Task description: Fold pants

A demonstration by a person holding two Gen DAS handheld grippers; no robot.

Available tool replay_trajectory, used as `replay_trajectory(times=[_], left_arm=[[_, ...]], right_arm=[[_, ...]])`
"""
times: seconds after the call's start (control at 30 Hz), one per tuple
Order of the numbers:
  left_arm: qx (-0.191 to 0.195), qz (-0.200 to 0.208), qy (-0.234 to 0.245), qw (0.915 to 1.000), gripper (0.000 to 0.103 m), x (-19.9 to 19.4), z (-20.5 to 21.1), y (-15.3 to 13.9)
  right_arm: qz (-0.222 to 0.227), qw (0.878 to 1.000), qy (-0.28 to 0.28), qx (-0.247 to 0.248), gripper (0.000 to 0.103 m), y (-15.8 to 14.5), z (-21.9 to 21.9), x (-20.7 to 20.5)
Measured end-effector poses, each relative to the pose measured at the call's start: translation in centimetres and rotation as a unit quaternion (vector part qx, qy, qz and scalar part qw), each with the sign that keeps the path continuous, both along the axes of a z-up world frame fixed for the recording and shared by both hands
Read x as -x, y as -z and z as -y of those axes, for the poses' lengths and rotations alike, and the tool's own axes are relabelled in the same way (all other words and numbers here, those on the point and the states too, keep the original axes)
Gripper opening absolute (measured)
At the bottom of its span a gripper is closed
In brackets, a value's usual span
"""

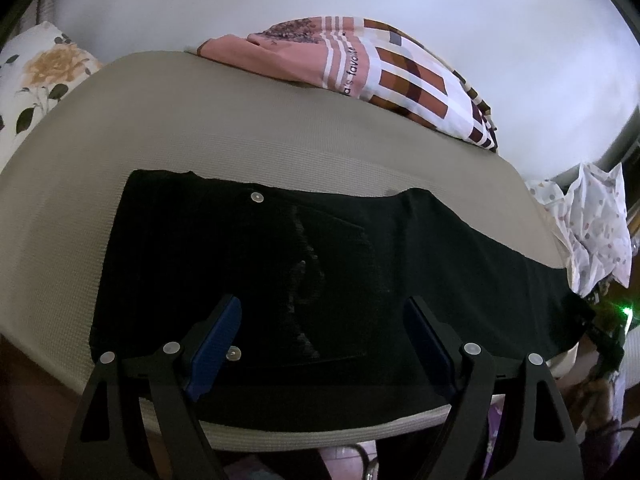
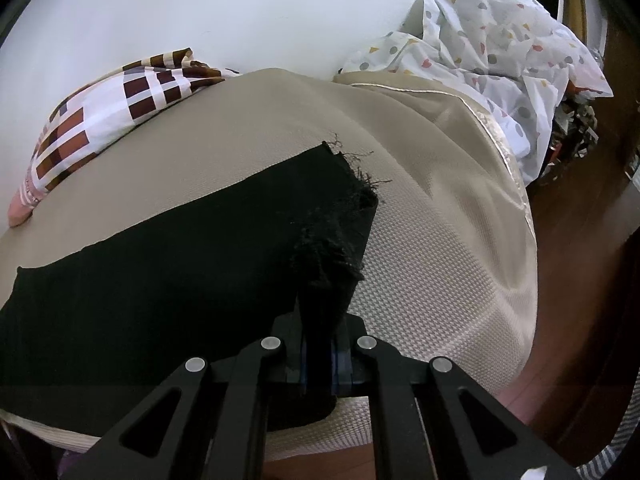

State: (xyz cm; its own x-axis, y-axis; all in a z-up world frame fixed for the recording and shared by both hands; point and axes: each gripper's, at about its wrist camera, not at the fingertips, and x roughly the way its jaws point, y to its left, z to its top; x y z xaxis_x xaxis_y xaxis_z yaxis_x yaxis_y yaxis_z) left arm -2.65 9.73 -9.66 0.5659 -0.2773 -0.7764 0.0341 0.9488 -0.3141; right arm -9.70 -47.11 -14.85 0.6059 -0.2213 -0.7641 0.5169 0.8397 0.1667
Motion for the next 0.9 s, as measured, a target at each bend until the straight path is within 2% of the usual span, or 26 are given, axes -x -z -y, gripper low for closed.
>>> replay_trajectory(times=[0.4,0.6,0.8,0.9], left_arm=[[0.010,-0.001,-0.009,0.9999,0.083,0.2,-1.0,0.0],[0.014,0.000,-0.013,0.9998,0.083,0.4,-1.5,0.0],[0.027,-0.006,-0.025,0.9993,0.083,0.7,-2.5,0.3],[0.030,-0.007,-0.025,0.9992,0.083,0.8,-2.6,0.4]], right_arm=[[0.014,1.000,-0.015,-0.013,0.007,-0.9,-1.2,-0.6],[0.035,0.997,-0.016,-0.069,0.007,-0.9,-1.4,-0.8],[0.068,0.988,0.005,-0.140,0.007,-0.7,-0.5,-0.1],[0.076,0.985,0.006,-0.153,0.007,-1.0,-0.4,-0.2]])
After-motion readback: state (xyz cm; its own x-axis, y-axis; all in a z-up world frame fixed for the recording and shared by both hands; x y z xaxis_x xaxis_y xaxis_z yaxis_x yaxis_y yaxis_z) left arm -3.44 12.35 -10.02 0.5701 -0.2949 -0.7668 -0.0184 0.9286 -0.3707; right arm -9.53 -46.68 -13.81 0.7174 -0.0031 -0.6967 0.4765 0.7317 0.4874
